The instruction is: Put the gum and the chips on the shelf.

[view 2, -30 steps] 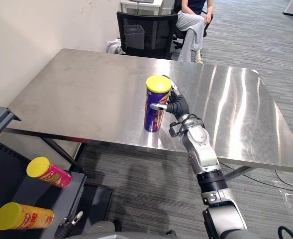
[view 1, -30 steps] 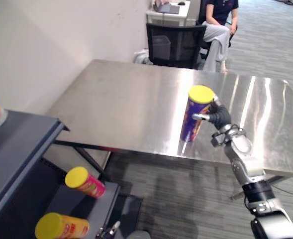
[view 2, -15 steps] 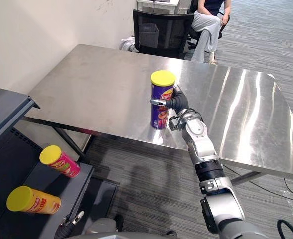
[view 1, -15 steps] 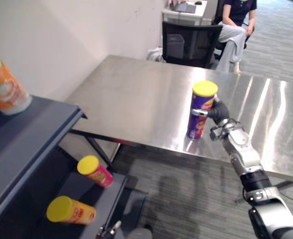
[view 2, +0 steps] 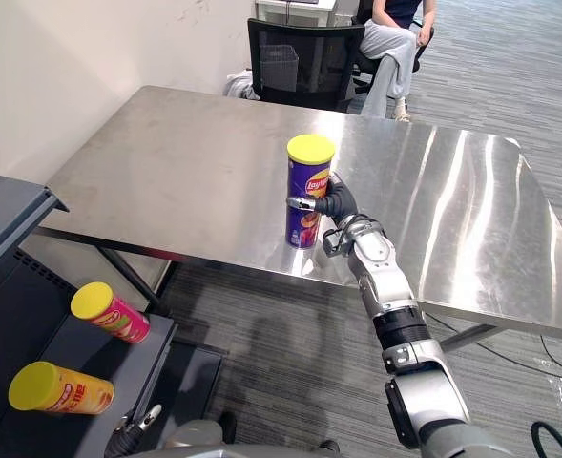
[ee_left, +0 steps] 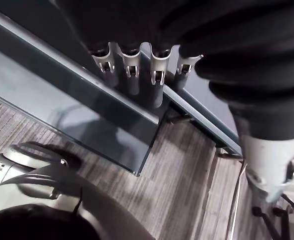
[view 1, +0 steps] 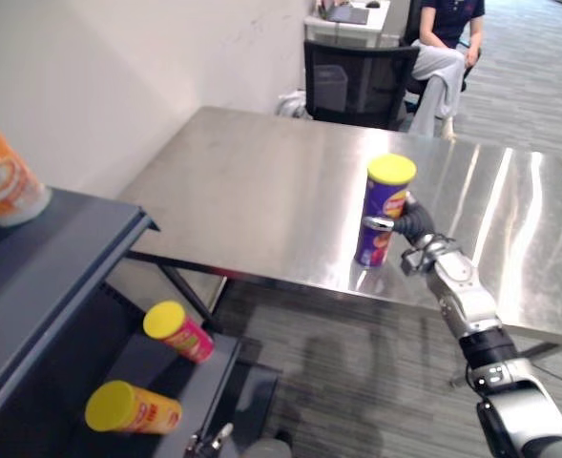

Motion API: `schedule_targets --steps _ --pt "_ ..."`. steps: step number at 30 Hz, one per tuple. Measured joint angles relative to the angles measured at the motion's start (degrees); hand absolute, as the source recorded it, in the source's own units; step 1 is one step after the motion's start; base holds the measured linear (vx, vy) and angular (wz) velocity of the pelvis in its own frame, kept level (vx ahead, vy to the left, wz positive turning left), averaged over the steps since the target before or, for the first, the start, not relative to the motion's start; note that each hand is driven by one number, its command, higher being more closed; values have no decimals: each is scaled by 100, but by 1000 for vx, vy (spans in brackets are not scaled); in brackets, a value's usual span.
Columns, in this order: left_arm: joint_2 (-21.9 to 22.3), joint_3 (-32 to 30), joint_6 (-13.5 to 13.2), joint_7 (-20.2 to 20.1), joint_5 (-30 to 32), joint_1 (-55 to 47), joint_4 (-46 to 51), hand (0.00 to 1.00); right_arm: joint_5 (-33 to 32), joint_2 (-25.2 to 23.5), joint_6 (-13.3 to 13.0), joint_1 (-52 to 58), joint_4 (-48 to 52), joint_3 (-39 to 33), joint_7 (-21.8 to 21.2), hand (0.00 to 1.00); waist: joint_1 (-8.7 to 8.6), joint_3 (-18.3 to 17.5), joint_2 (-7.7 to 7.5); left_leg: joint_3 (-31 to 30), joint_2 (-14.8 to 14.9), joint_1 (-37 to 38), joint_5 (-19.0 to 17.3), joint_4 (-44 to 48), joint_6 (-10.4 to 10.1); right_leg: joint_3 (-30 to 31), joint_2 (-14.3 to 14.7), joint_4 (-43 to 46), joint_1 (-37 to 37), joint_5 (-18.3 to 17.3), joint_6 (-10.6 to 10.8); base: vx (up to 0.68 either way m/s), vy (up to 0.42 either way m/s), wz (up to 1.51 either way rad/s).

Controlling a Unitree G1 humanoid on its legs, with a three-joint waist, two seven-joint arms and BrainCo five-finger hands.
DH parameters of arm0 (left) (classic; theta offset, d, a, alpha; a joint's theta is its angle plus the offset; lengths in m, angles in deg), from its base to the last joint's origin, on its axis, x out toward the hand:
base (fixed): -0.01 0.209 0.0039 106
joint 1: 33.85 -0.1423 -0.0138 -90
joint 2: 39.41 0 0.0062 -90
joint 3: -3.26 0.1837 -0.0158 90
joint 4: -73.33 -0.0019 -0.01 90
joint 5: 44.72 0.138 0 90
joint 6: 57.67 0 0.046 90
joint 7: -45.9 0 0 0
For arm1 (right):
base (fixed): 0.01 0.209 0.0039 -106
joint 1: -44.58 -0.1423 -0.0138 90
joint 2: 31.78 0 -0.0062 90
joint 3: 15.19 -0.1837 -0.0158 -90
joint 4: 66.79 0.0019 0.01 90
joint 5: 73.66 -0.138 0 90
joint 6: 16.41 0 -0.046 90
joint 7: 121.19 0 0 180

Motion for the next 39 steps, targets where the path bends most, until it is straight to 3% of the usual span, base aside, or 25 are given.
schedule_targets --steps 5,14,17,27,31,36,39 --pt "-5 1 2 7 -3 5 7 0 -3 27 4 10 105 0 59 100 0 6 -11 71 16 18 -4 -7 -3 55 9 -2 -17 1 -1 5 2 -6" --pt "-6 -31 41 150 -5 0 -10 0 -81 207 -10 16 1418 -388 496 100 -22 4 -15 301 119 78 -33 -2 -30 314 99 11 -100 4 -8 -8 -10 -13" --pt "-3 -78 38 214 -6 -43 -16 0 -142 277 -13 34 1856 -428 497 100 -138 -4 -29 332 131 83 -35 -3 -31 347 110 11 -117 12 -20 -16 0 -6" --pt "12 -177 12 342 -18 -66 -71 0 -371 394 -28 801 2851 -818 483 100 -151 -41 -70 606 221 121 -54 -45 -50 634 203 14 -260 44 -65 -12 0 -14" --pt "10 -248 -15 410 -20 -195 -111 0 -508 409 -79 1191 3159 -1085 508 100 -308 -119 -136 667 215 164 -53 -96 -50 692 203 13 -281 49 -71 7 17 -9" --pt "37 -296 -10 465 -62 -239 -128 0 -583 422 -236 1680 3317 -1488 512 100 -352 -140 -138 780 221 167 -100 -61 -67 794 190 120 -347 14 -107 -23 21 -11" --pt "42 -353 -5 466 -66 -239 -129 0 -747 420 -262 1868 3339 -1476 476 100 -443 -138 -134 772 272 -65 -282 370 -68 822 135 472 -527 -142 -127 -39 19 0"
